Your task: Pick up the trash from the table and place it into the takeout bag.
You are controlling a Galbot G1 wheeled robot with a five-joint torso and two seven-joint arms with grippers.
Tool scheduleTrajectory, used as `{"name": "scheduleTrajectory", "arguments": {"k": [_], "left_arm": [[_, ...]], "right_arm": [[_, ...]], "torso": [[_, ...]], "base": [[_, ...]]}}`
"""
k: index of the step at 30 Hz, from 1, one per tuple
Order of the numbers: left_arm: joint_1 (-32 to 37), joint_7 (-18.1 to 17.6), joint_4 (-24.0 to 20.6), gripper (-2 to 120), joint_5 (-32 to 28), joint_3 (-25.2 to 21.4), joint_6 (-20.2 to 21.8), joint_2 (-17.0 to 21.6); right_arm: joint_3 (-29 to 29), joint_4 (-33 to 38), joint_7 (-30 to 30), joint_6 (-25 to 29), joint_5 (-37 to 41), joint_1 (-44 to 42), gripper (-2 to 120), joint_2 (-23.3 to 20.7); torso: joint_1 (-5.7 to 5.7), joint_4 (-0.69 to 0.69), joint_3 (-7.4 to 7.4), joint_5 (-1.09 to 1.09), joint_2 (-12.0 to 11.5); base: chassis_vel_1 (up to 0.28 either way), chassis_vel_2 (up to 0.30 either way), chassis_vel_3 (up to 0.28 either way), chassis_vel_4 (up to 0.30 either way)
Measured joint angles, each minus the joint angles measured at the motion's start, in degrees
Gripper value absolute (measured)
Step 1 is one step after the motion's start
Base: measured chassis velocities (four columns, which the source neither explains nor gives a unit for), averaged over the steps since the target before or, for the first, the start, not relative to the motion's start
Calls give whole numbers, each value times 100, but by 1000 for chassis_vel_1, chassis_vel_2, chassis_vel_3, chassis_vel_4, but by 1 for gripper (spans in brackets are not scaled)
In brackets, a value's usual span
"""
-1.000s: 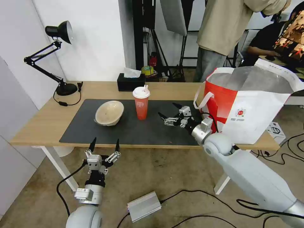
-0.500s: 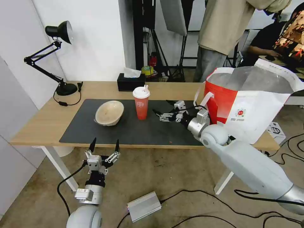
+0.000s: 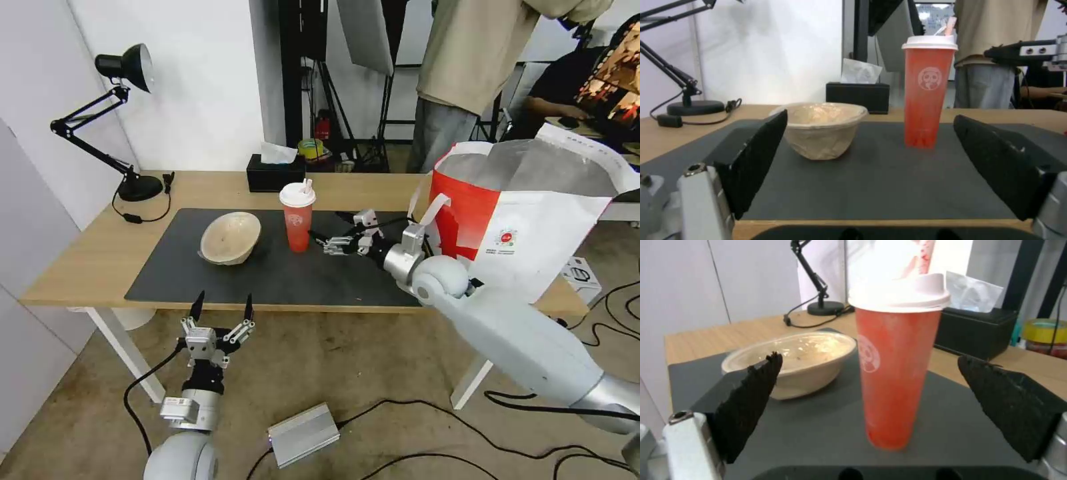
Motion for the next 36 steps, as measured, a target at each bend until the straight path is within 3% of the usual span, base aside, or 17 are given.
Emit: {"name": "scheduleTrajectory", "arguments": {"k": [36], "left_arm": [[19, 20, 53, 100, 71, -10, -1, -69]], "right_arm": [[-96, -769, -314, 207, 9, 274, 100, 577]], "torso": [[0, 0, 0, 0, 0]], "base": [[0, 0, 0, 0]]}}
